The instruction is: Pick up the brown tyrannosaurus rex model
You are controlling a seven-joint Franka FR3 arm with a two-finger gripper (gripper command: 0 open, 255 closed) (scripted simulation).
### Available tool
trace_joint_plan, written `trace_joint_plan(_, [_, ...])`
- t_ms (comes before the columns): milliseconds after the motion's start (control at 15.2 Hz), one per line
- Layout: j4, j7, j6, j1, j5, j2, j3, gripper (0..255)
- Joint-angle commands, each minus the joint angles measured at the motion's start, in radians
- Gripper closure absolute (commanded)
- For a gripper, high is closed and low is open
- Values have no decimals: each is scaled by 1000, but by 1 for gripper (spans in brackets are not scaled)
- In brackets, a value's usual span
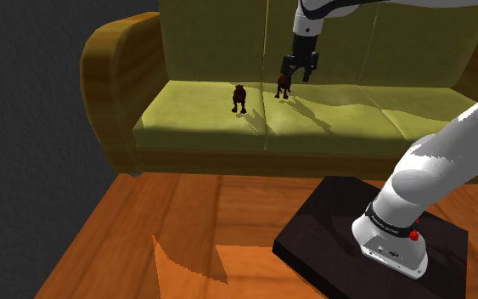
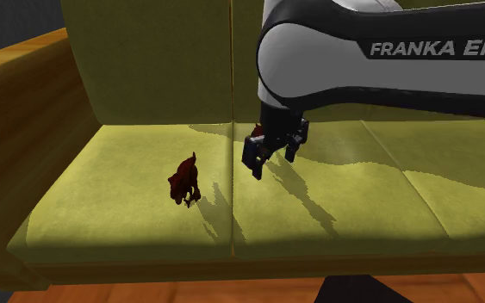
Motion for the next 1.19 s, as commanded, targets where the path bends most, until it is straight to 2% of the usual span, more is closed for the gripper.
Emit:
trace_joint_plan(0, [65, -13, 5, -11, 17, 75, -25, 0])
trace_joint_plan(528, [373, -76, -31, -71, 122, 380, -113, 0])
trace_joint_plan(990, [737, -112, -136, -171, 246, 684, -155, 0])
trace_joint_plan(1122, [723, -114, -123, -171, 246, 683, -154, 0])
